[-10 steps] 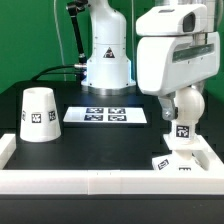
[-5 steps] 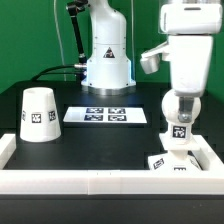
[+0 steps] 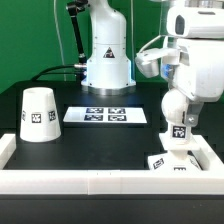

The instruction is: Assemble lamp

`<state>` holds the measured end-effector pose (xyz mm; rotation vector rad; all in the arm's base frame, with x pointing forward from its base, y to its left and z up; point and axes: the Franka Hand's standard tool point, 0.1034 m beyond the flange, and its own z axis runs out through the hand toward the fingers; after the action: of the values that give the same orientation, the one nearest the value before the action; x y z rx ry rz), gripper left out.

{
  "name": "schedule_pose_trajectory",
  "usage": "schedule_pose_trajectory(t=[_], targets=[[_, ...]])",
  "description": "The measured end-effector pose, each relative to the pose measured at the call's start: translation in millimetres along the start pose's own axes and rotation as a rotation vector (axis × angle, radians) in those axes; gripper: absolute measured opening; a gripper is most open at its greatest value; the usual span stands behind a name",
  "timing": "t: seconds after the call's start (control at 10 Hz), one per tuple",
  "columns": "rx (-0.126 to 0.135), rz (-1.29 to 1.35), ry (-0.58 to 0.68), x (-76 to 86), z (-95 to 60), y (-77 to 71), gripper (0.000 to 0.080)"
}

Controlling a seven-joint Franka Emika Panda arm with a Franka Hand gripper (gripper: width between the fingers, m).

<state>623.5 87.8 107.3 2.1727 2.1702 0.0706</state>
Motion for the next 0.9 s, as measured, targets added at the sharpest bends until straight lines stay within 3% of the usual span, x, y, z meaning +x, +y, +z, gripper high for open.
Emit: schedule_pose_trajectory(t=[0.1,0.2,0.6,0.9], targets=[[-0.006,0.011,0.001,-2.8,-0.2,-1.8,0.0593],[-0.006,0.011,0.001,-2.8,-0.1,-1.2,0.0573],[-0.004,0.058,0.001,-5.0,-0.1,-1.3,0.0573],[-0.001,0.357,0.004,-4.1,0.1,-2.2,0.0574]])
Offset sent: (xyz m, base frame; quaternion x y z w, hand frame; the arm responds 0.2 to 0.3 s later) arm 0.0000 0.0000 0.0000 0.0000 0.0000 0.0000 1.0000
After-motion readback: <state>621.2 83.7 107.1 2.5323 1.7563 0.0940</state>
